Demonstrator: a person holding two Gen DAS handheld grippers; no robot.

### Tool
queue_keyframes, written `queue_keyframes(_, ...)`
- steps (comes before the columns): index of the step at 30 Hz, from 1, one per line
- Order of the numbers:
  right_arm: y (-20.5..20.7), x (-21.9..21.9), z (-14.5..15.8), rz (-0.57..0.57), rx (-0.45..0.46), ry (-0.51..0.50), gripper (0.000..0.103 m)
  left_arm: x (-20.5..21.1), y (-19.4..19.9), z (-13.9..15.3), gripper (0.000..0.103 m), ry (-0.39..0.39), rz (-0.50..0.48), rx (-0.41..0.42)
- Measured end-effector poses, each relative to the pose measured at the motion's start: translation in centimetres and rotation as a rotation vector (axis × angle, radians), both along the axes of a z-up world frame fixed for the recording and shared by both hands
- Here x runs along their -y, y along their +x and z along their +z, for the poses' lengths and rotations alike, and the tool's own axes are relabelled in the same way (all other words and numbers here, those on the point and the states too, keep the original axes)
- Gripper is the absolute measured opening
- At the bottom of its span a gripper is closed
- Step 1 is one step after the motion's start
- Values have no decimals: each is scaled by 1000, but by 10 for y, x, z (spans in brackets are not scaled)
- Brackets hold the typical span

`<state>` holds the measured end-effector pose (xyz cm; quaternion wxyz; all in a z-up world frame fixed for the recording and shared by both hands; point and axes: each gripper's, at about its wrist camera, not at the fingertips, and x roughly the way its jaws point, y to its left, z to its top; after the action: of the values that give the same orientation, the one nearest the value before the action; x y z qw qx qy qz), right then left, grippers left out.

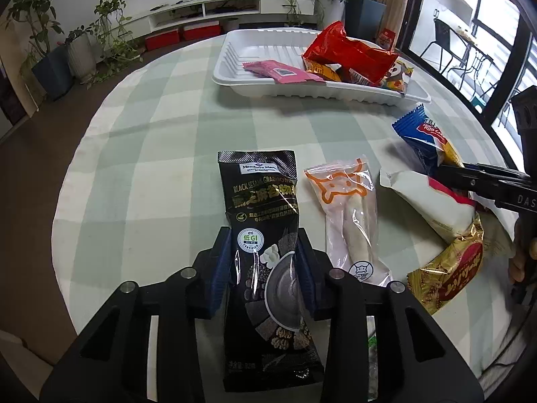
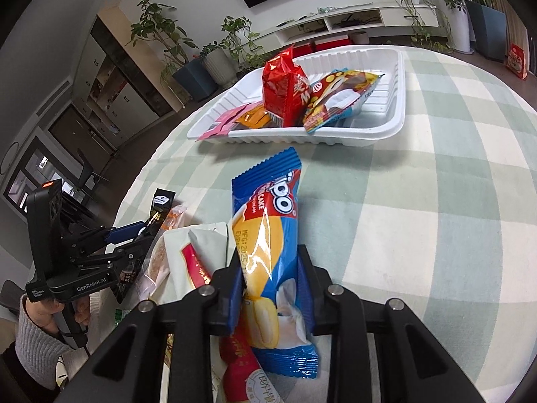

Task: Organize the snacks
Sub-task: 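Close the left gripper on the black packet while the right lifts the Tipo pack, then carry the black packet and the Tipo pack over the white tray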

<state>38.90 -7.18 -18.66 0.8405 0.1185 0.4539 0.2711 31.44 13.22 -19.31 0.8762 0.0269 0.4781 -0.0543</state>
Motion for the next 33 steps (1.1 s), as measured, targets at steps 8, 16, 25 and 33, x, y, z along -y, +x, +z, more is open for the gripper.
queue_keyframes(8,-1,3,0,-9,-3,10,31,-9,-3,2,26,-78,29,6)
queue_keyframes(16,-1,21,2,-49,-32,93,31,-14,-8,5,25,-134,49,-2)
queue_keyframes(25,-4,49,14,-95,-36,230,31,-19,-16,19,25,-191,69,25)
queue_keyframes(33,-6,70,20,-136,-44,341,31,-21,-19,32,25,-211,75,47)
